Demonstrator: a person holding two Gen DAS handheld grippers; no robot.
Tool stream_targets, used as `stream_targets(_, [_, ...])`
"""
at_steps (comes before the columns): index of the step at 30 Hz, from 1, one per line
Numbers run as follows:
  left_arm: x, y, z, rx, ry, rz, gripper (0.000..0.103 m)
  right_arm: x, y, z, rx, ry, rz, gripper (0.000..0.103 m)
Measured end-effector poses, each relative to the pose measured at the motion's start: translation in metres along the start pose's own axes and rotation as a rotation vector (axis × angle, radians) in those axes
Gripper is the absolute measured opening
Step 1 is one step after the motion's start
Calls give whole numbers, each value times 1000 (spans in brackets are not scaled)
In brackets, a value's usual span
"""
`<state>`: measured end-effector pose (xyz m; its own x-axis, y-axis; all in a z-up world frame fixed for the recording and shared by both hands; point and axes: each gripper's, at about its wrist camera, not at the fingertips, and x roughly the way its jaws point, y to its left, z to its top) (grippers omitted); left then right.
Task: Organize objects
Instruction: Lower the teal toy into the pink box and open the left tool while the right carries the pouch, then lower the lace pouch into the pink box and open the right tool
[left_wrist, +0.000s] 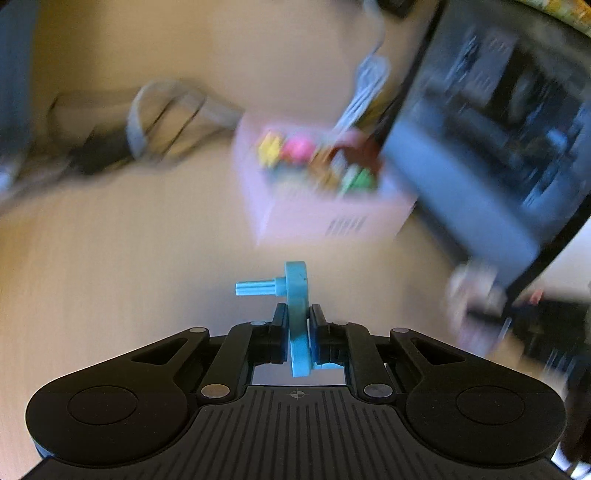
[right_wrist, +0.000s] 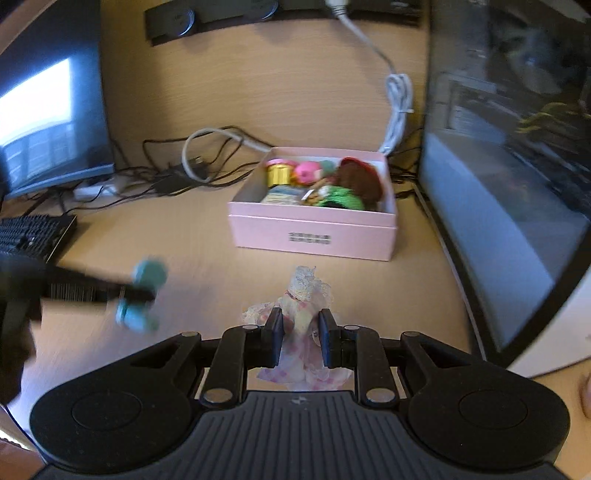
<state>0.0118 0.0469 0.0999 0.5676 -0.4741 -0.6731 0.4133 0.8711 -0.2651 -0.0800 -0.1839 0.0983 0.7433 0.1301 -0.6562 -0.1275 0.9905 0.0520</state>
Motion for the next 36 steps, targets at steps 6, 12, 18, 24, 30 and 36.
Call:
stream_targets(6, [12, -31, 96, 33, -205, -44, 14, -7, -15, -1, 23, -37, -2, 20])
stream_targets(12, [105, -35, 124, -14, -149, 20, 17, -1, -24, -2, 23, -47, 22, 20])
stream_targets(18, [113, -18, 101, -109, -124, 52, 17, 7, -35, 4, 0, -65, 33, 20])
stream_targets(24, [66, 6, 55, -139, -78, 42, 18, 40, -49, 41, 14, -63, 76, 20])
stream_targets(30, [25, 22, -1, -231, -13, 40, 18, 91, -57, 108, 111, -83, 118, 20])
stream_targets(36, [-4, 50, -33, -321, -8, 99, 17, 166, -49, 136, 184, 85, 147, 20])
